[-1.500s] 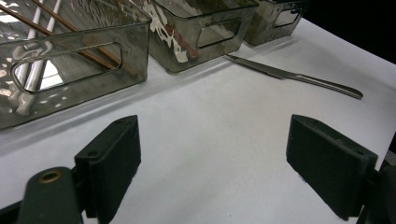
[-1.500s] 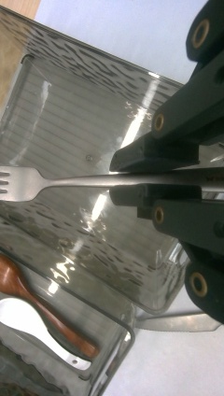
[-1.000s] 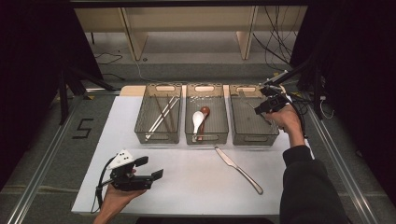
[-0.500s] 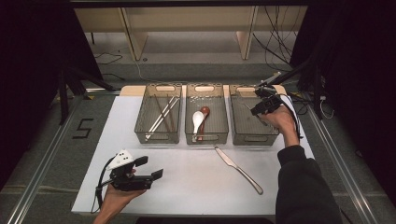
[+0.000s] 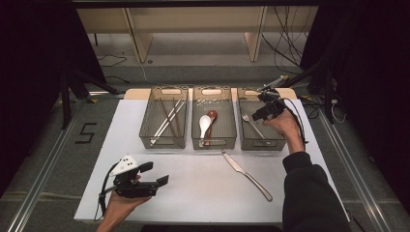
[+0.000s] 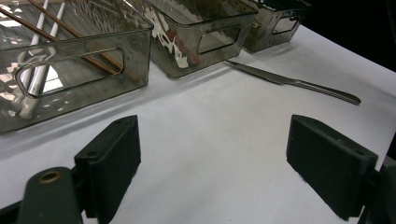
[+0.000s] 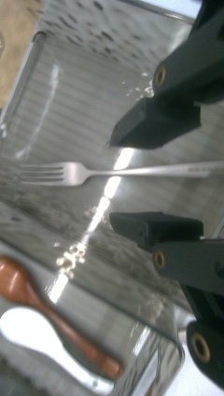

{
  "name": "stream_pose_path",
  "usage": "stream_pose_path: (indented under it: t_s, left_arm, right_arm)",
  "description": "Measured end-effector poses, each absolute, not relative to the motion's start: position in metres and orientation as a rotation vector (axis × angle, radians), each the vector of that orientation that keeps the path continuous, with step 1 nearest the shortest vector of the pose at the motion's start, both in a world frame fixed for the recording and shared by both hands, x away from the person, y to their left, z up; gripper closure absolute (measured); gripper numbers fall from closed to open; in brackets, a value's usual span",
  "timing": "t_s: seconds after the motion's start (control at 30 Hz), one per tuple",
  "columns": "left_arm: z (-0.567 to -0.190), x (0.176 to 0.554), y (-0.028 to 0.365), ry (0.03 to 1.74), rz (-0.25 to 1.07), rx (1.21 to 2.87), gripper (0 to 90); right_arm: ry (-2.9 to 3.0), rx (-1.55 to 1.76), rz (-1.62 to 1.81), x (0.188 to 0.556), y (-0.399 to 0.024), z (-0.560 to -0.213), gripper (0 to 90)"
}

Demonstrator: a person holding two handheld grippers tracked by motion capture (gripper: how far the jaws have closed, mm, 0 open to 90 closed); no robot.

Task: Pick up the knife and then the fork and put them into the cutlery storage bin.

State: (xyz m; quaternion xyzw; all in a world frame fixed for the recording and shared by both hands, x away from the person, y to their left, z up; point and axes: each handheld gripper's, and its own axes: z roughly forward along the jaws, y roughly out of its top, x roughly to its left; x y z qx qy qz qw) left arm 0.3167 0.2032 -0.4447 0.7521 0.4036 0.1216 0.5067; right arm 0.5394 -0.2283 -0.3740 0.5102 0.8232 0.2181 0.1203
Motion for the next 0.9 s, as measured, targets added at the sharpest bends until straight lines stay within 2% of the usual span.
stream_pose_path:
  t_s: [0.2,0.4,0.63,0.9]
  left_arm:
    - [-0.445,0.317,0.203,0.977,0.294,1.813,17.2]
    - [-0.445,0.317,0.203,0.979,0.294,1.812,17.0]
    - [-0.445,0.317,0.203,0.979,0.295,1.811,16.9]
    - [-0.445,0.316,0.203,0.983,0.295,1.8,16.8]
  right_arm:
    - [2.425,1.464,0.677,0.531,-0.226,-0.368,42.6]
    - [2.443,1.379,0.739,0.512,-0.22,-0.355,36.0]
    - [2.487,1.322,0.795,0.486,-0.215,-0.35,31.1]
    - [2.526,1.262,0.823,0.457,-0.21,-0.35,30.1]
